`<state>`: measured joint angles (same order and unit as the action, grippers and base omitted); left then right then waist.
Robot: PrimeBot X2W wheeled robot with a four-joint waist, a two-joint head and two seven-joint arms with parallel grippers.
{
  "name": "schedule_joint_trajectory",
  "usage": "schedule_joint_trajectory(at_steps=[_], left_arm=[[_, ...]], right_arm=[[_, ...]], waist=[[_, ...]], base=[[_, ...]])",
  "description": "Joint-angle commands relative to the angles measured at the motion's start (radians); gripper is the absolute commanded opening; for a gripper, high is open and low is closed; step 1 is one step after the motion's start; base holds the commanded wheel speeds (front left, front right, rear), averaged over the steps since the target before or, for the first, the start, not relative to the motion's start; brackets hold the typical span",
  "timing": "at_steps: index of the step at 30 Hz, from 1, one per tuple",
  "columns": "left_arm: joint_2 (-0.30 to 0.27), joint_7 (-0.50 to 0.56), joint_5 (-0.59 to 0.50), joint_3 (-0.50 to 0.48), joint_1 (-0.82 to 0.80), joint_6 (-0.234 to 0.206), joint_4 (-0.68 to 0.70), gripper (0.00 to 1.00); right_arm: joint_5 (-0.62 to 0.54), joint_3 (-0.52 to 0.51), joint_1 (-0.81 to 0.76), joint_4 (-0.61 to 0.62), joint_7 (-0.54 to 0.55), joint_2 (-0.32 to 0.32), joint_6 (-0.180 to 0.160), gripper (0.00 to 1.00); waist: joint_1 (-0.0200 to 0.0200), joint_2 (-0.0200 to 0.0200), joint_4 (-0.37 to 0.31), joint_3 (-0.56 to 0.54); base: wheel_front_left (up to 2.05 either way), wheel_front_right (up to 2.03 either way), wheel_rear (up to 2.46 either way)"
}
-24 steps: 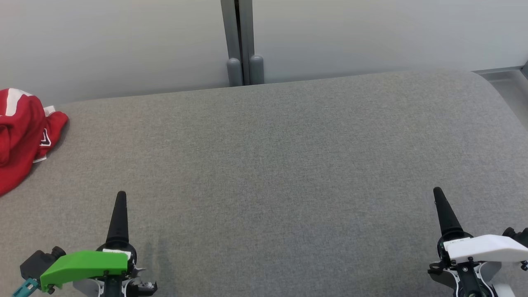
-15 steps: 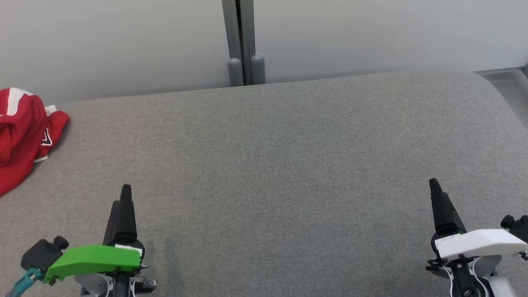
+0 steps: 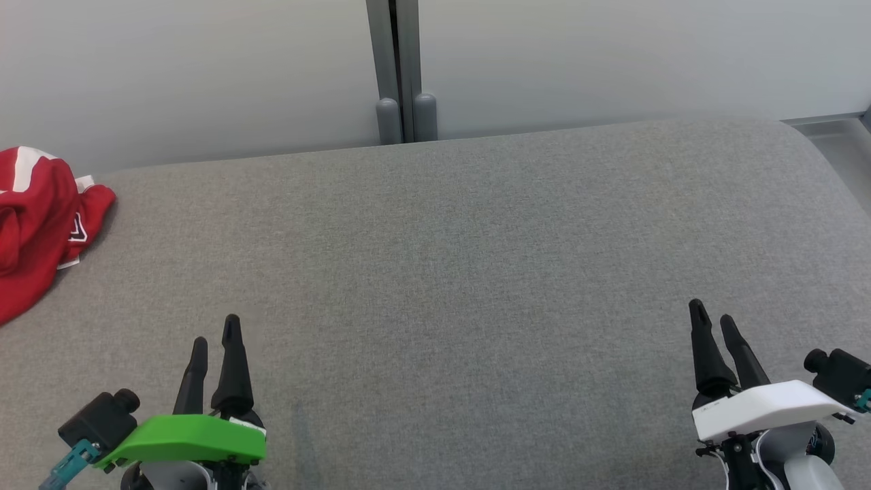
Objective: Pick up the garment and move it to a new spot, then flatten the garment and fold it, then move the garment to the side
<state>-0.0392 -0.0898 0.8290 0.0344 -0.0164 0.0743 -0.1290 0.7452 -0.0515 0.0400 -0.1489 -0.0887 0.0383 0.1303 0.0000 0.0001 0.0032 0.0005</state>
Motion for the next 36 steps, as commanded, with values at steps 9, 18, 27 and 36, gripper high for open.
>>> schedule_joint_trajectory(at_steps=[9,18,27,36], left_arm=[[-0.009,-0.033,-0.138,0.020,0.020,-0.011,-0.005,1.00],[-0.009,-0.058,-0.229,0.027,0.033,-0.012,-0.012,1.00],[-0.011,-0.080,-0.304,0.036,0.042,-0.013,-0.023,1.00],[-0.011,-0.100,-0.363,0.043,0.048,-0.013,-0.041,1.00]], right_arm=[[-0.151,0.019,-0.004,-0.001,-0.034,0.008,0.000,1.00],[-0.257,0.036,-0.008,-0.011,-0.058,0.009,0.000,1.00],[-0.358,0.043,-0.013,-0.012,-0.082,0.010,0.000,1.00],[-0.449,0.043,-0.017,-0.003,-0.102,0.011,0.000,1.00]], waist=[[0.0000,-0.0001,-0.001,-0.001],[0.0000,-0.0001,-0.001,0.000],[0.0000,-0.0001,0.000,0.001],[0.0000,-0.0001,0.002,0.000]], base=[[0.00,0.00,0.00],[0.00,0.00,0.00],[0.00,0.00,0.00],[0.00,0.00,0.00]])
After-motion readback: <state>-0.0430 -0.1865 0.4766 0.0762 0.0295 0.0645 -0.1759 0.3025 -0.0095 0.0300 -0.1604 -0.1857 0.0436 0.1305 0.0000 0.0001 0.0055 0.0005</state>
